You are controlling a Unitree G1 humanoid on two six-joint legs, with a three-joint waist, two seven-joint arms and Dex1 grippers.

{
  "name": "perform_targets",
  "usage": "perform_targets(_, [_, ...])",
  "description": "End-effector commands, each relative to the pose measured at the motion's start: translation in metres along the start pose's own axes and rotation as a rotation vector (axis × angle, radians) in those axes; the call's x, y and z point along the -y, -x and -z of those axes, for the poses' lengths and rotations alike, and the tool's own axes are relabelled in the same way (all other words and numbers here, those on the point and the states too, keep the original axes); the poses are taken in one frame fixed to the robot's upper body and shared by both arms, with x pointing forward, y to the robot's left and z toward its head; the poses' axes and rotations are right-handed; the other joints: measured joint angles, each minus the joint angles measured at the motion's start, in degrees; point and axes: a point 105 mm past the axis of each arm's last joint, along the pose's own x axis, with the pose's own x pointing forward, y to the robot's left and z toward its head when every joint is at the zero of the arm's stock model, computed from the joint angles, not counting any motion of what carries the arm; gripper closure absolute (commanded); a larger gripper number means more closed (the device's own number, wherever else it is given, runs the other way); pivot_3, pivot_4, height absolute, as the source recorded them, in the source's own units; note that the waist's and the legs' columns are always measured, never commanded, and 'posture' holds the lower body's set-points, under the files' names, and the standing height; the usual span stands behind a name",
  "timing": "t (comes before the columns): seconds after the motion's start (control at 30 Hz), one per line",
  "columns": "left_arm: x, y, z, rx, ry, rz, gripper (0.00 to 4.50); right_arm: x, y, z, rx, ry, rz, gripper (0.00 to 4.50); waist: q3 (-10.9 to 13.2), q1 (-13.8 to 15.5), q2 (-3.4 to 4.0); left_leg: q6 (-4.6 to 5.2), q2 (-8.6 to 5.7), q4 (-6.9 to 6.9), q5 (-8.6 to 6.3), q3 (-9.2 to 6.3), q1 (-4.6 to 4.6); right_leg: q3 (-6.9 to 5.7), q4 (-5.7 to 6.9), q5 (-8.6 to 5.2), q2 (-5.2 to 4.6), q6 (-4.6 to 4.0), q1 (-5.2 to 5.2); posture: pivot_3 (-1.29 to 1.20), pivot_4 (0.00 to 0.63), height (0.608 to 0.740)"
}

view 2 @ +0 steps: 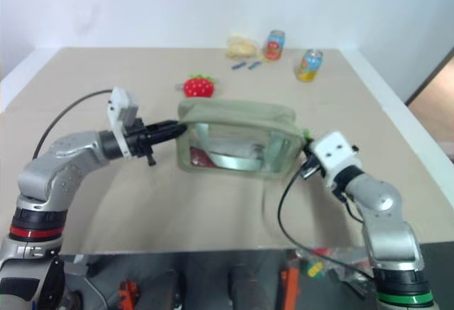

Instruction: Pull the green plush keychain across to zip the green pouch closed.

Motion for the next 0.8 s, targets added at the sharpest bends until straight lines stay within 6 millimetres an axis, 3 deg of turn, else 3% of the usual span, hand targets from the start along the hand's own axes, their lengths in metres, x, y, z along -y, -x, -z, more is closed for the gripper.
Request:
perform_targets(0.03, [0.001, 0.005, -0.018, 0.040, -0.031, 0.020, 2.47, 0.006, 0.007, -0.032, 0.118, -0.044, -0.024, 2.58, 0.00, -0.01, 0.00, 0.00, 0.00, -0.01, 0.00, -0.01, 0.00, -0.01, 0.00, 0.00, 0.00, 0.00, 0.00, 0.00, 0.150, 0.740])
perform_targets(0.13, [-0.004, 0.009, -0.024, 0.051, -0.040, 0.003, 1.40, 0.005, 0.018, -0.046, 0.160, -0.111, -0.083, 1.49, 0.00, 0.00, 0.01, 0.00, 0.00, -0.06, 0.00, -0.03, 0.01, -0.02, 0.00, 0.00, 0.01, -0.01, -0.01, 0.00, 0.150, 0.740])
perform_targets(0.23, [-0.008, 0.016, -0.028, 0.059, -0.039, -0.012, 0.35, 0.007, 0.030, -0.045, 0.133, -0.139, -0.109, 0.38, 0.01, -0.01, 0.01, 0.00, 0.01, -0.10, 0.00, -0.03, 0.01, -0.03, 0.00, -0.01, 0.01, -0.02, -0.03, 0.00, 0.150, 0.740])
perform_targets(0.3, [-0.009, 0.023, -0.033, 0.073, -0.027, -0.030, 0.00, 0.015, 0.040, -0.044, 0.109, -0.167, -0.097, 0.05, 0.01, 0.03, 0.01, 0.00, 0.00, -0.14, 0.00, -0.04, 0.00, -0.03, 0.00, -0.02, 0.00, -0.03, -0.03, 0.00, 0.150, 0.740])
perform_targets(0.43, [-0.013, 0.037, -0.032, 0.067, -0.034, -0.095, 0.00, 0.029, 0.050, -0.042, 0.082, -0.205, 0.005, 0.05, 0.00, -0.11, 0.02, 0.00, 0.01, -0.14, 0.00, -0.01, 0.00, -0.01, -0.01, -0.03, -0.01, -0.04, -0.05, 0.00, 0.150, 0.740])
perform_targets(0.53, [-0.016, 0.044, -0.029, 0.074, -0.049, -0.161, 0.00, 0.025, 0.057, -0.050, 0.108, -0.281, 0.030, 0.05, 0.00, -0.06, 0.02, 0.00, 0.02, -0.16, 0.00, -0.01, 0.05, -0.01, 0.00, -0.03, 0.00, -0.04, -0.05, 0.00, 0.150, 0.740])
perform_targets(0.6, [-0.022, 0.053, -0.021, 0.049, -0.088, -0.236, 0.00, 0.011, 0.069, -0.053, 0.119, -0.334, -0.026, 0.05, 0.00, 0.04, 0.02, 0.00, 0.04, -0.18, 0.00, -0.06, 0.05, -0.07, 0.00, -0.03, 0.01, -0.05, -0.04, 0.00, 0.150, 0.740])
perform_targets(0.7, [-0.030, 0.066, -0.006, 0.032, -0.118, -0.359, 0.00, -0.016, 0.086, -0.042, 0.055, -0.344, -0.101, 0.05, -0.01, 0.17, 0.02, 0.00, 0.02, -0.37, 0.00, -0.09, 0.07, -0.07, -0.02, -0.12, -0.01, -0.14, -0.04, 0.00, 0.150, 0.740])
perform_targets(0.8, [-0.034, 0.074, 0.018, -0.027, -0.150, -0.465, 0.00, -0.030, 0.089, -0.031, 0.026, -0.329, -0.082, 0.05, -0.02, 0.16, 0.01, 0.00, 0.01, -0.46, 0.00, -0.05, 0.05, -0.05, -0.06, -0.17, -0.05, -0.12, -0.08, 0.00, 0.150, 0.740])
